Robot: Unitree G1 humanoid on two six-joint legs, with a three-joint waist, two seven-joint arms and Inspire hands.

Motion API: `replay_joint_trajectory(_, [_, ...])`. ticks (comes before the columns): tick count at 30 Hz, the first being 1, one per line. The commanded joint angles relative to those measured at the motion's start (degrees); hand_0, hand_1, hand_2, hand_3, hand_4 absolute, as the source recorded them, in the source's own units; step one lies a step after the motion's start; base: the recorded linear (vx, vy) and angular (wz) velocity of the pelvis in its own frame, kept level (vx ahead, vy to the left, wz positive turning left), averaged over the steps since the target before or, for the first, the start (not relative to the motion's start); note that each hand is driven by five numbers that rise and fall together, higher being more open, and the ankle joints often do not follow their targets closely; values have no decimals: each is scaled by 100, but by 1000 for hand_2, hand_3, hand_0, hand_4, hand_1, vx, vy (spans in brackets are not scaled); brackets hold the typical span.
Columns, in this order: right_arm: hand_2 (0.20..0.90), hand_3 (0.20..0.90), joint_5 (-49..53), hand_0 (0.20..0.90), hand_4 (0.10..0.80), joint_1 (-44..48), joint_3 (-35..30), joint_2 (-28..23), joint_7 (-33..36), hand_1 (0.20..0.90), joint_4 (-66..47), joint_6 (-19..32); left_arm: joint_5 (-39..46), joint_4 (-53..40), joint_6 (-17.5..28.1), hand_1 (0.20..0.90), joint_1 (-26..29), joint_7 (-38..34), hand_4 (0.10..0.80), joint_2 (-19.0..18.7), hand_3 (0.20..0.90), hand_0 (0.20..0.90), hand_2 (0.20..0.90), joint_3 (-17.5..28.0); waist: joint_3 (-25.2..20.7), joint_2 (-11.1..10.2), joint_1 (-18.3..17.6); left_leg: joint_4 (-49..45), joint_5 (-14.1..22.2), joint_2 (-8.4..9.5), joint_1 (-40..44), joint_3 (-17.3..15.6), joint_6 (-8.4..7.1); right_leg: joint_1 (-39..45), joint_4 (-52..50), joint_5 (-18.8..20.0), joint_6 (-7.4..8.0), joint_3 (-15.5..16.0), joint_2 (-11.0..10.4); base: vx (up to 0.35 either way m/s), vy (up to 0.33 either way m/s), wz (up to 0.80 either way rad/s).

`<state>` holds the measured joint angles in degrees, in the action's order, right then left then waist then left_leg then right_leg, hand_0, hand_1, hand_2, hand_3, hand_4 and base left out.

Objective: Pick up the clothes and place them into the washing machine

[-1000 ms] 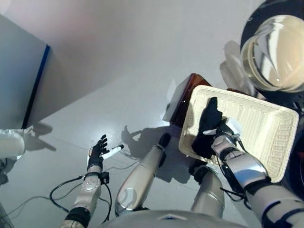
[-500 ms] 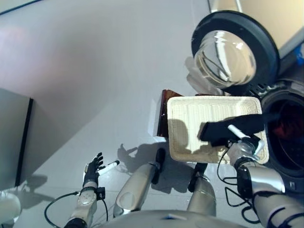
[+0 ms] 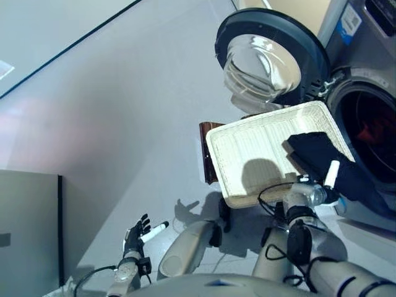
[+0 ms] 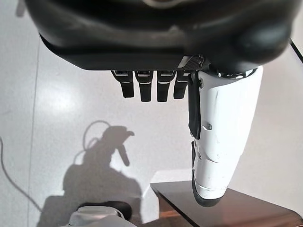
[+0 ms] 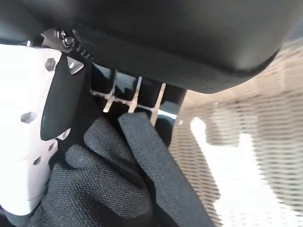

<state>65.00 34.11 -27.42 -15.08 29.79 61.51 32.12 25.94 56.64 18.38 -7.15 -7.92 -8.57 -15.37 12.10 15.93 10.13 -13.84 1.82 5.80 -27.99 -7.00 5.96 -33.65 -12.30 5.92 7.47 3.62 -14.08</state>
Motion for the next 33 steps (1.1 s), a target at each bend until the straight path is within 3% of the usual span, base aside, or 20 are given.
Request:
replay_joint_trajectory(1, [200,200,-379,200,300,477,114,-750,117,200,-350,562,222,153,353,900,37,-220,800,-120,900,900,900,-156,-125,326,104,5,-246,-46,-392,458,-573,291,-484,-683,-346,15,349,23,24,-16])
replay_joint_trajectory(7, [200,200,-511,200,300,1001,222,-1191,274,200,-153,495,268,85,391,900,4,-204,800,-80,900,900,900,-212,-199,468,139,-8,-175,-97,-383,349,-554,180,-517,-687,-345,-137,398,38,5,-18])
replay_joint_trajectory(14, [200,200,-1513,200,300,1962,560,-2244,1191,200,-1018,711,292,18,441,900,-39,-250,800,-219,900,900,900,-250,-382,461,165,54,-139,-124,-358,319,-580,113,-510,-689,-330,-225,444,33,10,-9])
replay_joint_trajectory(15, [900,900,-1583,900,800,2165,689,-2491,1223,900,-1169,698,292,-12,448,900,-43,-265,800,-267,900,900,900,-242,-405,458,163,73,-142,-115,-353,311,-585,105,-502,-679,-323,-243,440,10,33,-5])
replay_joint_trajectory(16, [900,900,-1618,900,800,2453,992,-2752,1157,900,-1448,716,379,-78,490,900,-84,-297,800,-350,900,900,900,-188,-425,420,164,90,-148,-122,-345,295,-594,79,-518,-662,-323,-270,443,13,39,-5])
replay_joint_trajectory(19, [900,900,-1608,900,800,2465,1221,-2584,998,900,-1804,720,441,-97,467,900,-112,-337,800,-374,900,900,900,-135,-380,397,95,96,-143,-137,-324,233,-587,52,-548,-650,-332,-317,471,7,17,-11])
replay_joint_trajectory(24, [900,900,-1123,900,800,2125,1129,-2031,452,900,-712,304,578,176,407,900,12,-213,800,-218,900,900,900,-63,-378,360,-4,86,-73,-165,-289,108,-558,11,-523,-599,-339,-437,505,10,33,-16])
replay_joint_trajectory(33, [900,900,-947,900,800,1576,1049,-1478,24,900,5,59,552,244,372,900,-74,-57,800,-88,900,900,900,-85,-441,463,42,140,-136,-132,-302,155,-575,52,-481,-595,-368,-371,473,-7,6,-4])
